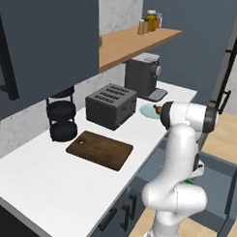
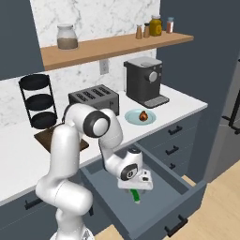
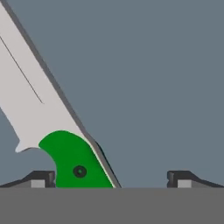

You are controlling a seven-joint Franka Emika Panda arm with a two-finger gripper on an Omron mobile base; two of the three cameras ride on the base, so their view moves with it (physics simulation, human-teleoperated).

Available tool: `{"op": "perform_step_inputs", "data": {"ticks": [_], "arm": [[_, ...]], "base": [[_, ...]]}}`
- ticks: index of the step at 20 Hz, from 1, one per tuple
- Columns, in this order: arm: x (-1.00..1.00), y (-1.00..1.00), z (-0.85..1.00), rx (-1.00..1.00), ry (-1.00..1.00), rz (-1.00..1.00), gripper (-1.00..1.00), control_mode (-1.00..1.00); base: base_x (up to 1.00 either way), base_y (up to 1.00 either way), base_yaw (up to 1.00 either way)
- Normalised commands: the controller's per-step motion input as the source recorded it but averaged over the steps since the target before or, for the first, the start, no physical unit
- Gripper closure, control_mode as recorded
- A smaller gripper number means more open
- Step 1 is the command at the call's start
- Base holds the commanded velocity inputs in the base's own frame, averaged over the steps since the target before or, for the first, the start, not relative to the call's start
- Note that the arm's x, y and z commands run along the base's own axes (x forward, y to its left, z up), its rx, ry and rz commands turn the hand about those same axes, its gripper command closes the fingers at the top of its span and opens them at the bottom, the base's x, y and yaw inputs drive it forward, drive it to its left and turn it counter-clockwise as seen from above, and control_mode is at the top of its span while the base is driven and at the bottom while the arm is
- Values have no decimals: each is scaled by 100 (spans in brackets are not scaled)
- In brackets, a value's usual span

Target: Pick up the knife from the drawer and place it on the cutting board. Then place the meat from the plate to the cutting board.

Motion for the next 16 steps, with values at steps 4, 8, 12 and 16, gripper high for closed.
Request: {"op": "perform_step_inputs", "data": {"ticks": [4,8,12,16], "arm": [[0,-13,-20,4,0,22,100,-100],[-6,-2,-4,7,2,2,100,-100],[-9,-11,29,13,3,4,100,-100],[-29,-16,98,9,0,18,100,-100]], "base": [[0,0,0],[0,0,0],[0,0,0],[0,0,0]]}}
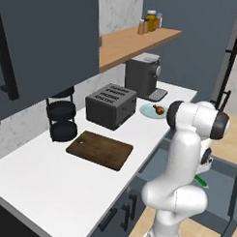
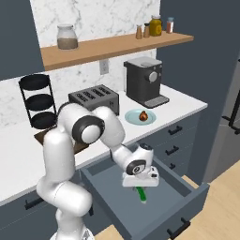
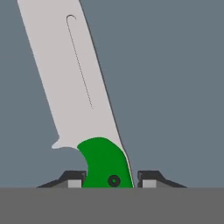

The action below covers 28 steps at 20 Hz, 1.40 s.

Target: Pick up the knife from the drawer and place it on the cutting board. Then place the meat from the plate to the cutting board.

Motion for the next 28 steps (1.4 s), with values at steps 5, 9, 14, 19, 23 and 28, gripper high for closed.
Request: {"op": "perform_step_inputs", "data": {"ticks": [5,9,14,19,23,28], "arm": [[-41,-14,100,8,0,25,100,-100],[-88,0,100,1,-7,33,100,-100],[-95,0,100,3,-13,27,100,-100],[-24,35,100,2,-3,21,100,-100],[11,79,100,2,0,33,100,-100],[12,97,93,0,0,32,100,-100]], "base": [[0,0,0],[0,0,0],[0,0,0],[0,0,0],[0,0,0],[0,0,0]]}}
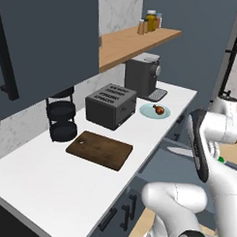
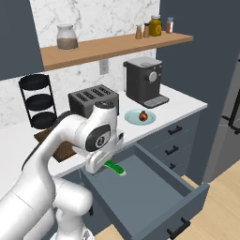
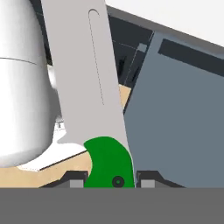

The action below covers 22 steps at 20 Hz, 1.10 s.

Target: Pick up the knife from the drawer and place it on the cutting board. Then place the meat from the plate to the cutting board.

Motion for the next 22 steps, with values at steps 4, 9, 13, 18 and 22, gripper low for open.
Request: {"op": "perform_step_inputs", "data": {"ticks": [4,9,13,18,22], "arm": [[43,100,26,0,0,29,100,-100],[24,100,4,0,-1,15,100,-100],[46,100,0,0,0,-2,100,-100],[92,97,0,0,0,-18,100,-100],[76,57,-11,0,3,-15,100,-100]], "base": [[0,0,0],[0,0,0],[0,0,0],[0,0,0],[0,0,0]]}}
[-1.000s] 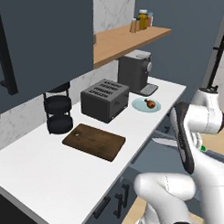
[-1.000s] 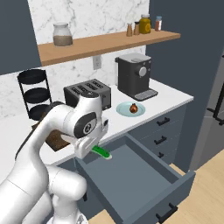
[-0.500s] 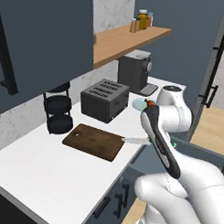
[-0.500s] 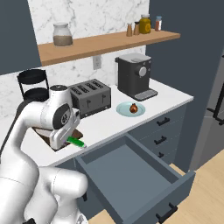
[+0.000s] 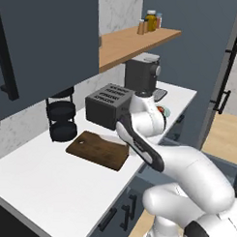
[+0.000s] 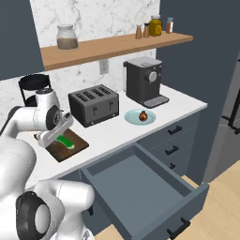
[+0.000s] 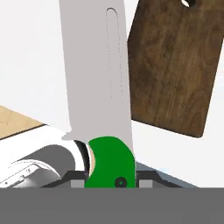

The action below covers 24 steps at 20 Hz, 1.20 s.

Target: Pick up the knife from the drawer and place it on the cutting board. Then place the meat from the plate to the cutting board.

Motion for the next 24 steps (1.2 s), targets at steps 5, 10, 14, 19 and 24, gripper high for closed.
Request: {"op": "perform_step_inputs", "data": {"ticks": [5,10,14,19,24], "arm": [[55,13,-49,-3,6,-4,100,-100],[51,6,-51,-6,5,0,100,-100],[50,26,-26,-4,6,0,100,-100],[28,9,-26,0,5,0,-100,-100],[21,-8,-3,2,0,0,-100,-100]], "base": [[0,0,0],[0,0,0],[0,0,0],[0,0,0],[0,0,0]]}}
